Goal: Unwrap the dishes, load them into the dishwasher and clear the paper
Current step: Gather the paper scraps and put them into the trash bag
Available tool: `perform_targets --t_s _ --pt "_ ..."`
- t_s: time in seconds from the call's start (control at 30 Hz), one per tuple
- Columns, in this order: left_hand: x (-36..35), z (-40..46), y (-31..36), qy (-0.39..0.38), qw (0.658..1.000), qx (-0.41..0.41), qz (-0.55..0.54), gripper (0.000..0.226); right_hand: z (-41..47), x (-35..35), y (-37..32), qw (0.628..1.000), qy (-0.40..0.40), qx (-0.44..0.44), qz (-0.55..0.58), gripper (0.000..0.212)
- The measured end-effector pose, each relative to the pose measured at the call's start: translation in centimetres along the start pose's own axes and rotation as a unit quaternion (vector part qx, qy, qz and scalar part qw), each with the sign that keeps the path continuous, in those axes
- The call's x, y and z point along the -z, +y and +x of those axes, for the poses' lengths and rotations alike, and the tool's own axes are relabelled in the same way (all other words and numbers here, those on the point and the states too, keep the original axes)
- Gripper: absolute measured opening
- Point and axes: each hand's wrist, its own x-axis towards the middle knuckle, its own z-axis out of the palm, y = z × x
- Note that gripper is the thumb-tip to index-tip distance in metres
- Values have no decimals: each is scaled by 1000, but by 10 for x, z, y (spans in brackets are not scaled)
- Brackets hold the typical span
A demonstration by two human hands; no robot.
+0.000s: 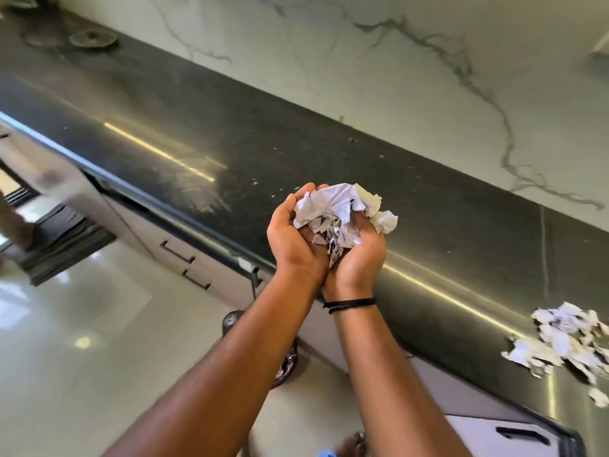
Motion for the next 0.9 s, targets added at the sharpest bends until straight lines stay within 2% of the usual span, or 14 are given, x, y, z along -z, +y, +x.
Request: perform_targets --t_s 0.1,0.27,0.43,0.57,0.7,0.77,0.83,0.9 --pt "42 10 33 36 999 -12 -6 27 -13 -7 53 999 1 -35 -9 56" --pt "125 34 53 110 993 0 -28 25 -19 26 139 995 30 -88 -31 55" --pt "235 62 29 200 978 10 -61 27 -15 104 223 986 59 -139 -66 35" --pt "333 88 1 277 958 15 -75 26 -5 182 297 972 83 -198 -98 50" --pt "419 116 -32 330 940 28 -79 26 8 252 363 959 107 -241 -104 97" --pt "459 130 -51 362 928 34 -86 26 15 290 391 947 112 -279 -111 104" --pt "495 145 -70 386 916 44 -100 25 24 311 408 932 128 -304 -149 89" --pt "523 161 -90 411 903 54 -110 24 37 338 424 914 157 -325 -184 55"
